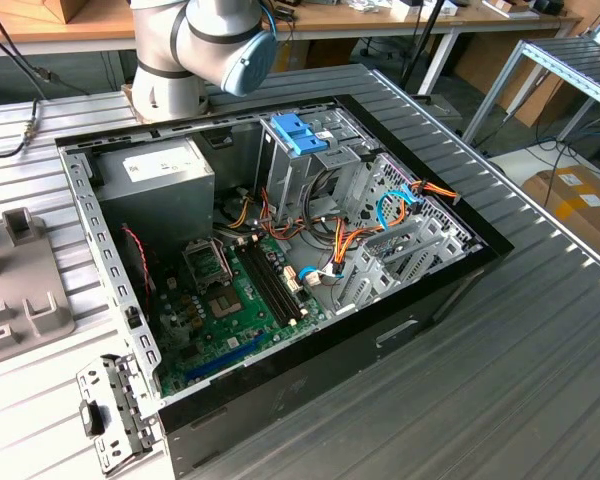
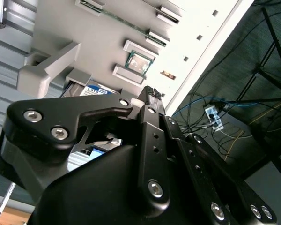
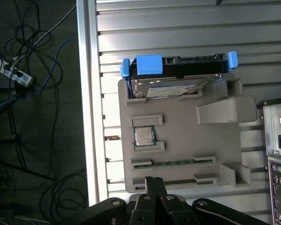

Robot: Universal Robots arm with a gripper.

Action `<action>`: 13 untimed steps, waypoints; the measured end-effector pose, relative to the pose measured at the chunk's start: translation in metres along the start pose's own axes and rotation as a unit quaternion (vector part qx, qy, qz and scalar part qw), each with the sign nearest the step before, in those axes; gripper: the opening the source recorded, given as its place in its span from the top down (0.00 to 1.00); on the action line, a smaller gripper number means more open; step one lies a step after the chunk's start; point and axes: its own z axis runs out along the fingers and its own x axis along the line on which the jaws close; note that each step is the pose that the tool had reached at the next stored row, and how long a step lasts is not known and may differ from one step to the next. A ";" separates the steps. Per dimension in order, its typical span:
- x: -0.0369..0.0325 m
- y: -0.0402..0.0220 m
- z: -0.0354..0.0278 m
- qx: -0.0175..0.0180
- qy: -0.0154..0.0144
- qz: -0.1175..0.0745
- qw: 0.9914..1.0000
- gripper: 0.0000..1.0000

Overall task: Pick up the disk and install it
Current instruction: 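Reach for the disk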

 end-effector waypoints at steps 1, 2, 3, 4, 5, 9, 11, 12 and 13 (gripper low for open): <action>-0.0005 0.0001 0.0001 0.000 0.000 0.000 1.000 0.89; -0.0009 0.0002 0.0002 0.000 0.000 0.000 1.000 0.89; -0.0014 0.0002 0.0003 0.000 0.000 0.000 1.000 0.89; -0.0018 0.0003 0.0004 0.000 0.000 0.000 1.000 0.89; -0.0025 0.0004 0.0006 0.000 0.000 0.000 1.000 0.89; -0.0042 0.0007 0.0010 0.000 0.000 0.000 1.000 0.89; -0.0051 0.0009 0.0012 0.000 0.000 0.000 1.000 0.89; -0.0057 0.0010 0.0014 0.000 0.000 0.000 1.000 0.89; -0.0061 0.0011 0.0015 0.000 0.000 0.000 1.000 0.89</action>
